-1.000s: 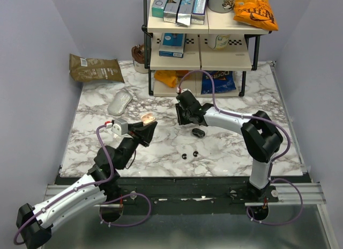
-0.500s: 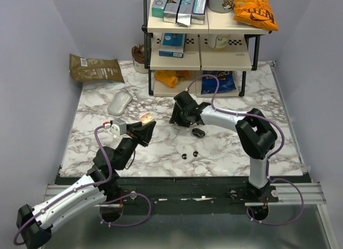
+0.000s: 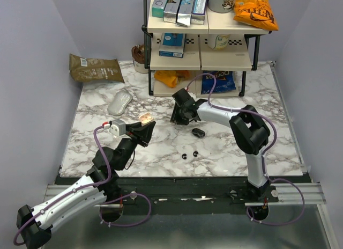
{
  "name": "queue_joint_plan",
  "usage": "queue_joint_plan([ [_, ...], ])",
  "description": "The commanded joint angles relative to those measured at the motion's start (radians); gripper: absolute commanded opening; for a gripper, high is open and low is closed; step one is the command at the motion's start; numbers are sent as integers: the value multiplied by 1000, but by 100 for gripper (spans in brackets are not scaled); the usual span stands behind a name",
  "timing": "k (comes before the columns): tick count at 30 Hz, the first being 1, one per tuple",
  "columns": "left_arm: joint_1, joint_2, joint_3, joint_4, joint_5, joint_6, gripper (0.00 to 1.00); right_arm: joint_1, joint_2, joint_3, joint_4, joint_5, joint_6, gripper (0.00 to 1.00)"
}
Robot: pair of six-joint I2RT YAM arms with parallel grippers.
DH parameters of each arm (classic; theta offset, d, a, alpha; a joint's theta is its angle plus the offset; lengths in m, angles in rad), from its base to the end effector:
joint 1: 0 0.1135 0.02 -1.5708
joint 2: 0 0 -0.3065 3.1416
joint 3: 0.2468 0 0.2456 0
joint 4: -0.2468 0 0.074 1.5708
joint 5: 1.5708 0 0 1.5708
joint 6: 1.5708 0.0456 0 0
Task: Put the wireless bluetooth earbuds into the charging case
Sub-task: Pick up the earbud from the center of the board.
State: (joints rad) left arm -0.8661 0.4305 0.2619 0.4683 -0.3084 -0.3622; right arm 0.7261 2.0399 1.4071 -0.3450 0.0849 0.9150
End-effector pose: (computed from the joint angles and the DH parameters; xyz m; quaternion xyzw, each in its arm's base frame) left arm 0.0744 -0.0661 0.2953 0.0265 0.5989 -0.3837 0.7024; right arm 0.3412 0.2978 0.1954 0.1025 0.9501 0.1859 0.2287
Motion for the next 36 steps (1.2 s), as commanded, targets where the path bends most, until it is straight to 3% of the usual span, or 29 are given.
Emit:
queue_joint_plan([
  [1,-5,1,28,-11,-26,11,0,-5,63,38,-60,4,-77,47],
  [8,-5,5,27,-11,-21,8,0,-4,82,43,-86,-22,-195,36],
  [14,-7,10,23,-5,-15,0,0,7,62,32,-97,-8,-395,27],
  [19,-7,10,22,0,-12,-6,0,22,26,-14,-55,-7,-603,18],
  [24,-7,16,16,15,-9,-7,0,67,-35,-62,8,-77,-861,17],
  [28,-8,24,14,24,0,-11,0,84,-58,-69,9,-42,-953,25],
  [29,-8,24,13,26,2,-9,0,84,-64,-71,8,-36,-956,33],
  [36,-8,7,13,20,-6,-7,0,84,-122,-68,34,-13,-828,59],
])
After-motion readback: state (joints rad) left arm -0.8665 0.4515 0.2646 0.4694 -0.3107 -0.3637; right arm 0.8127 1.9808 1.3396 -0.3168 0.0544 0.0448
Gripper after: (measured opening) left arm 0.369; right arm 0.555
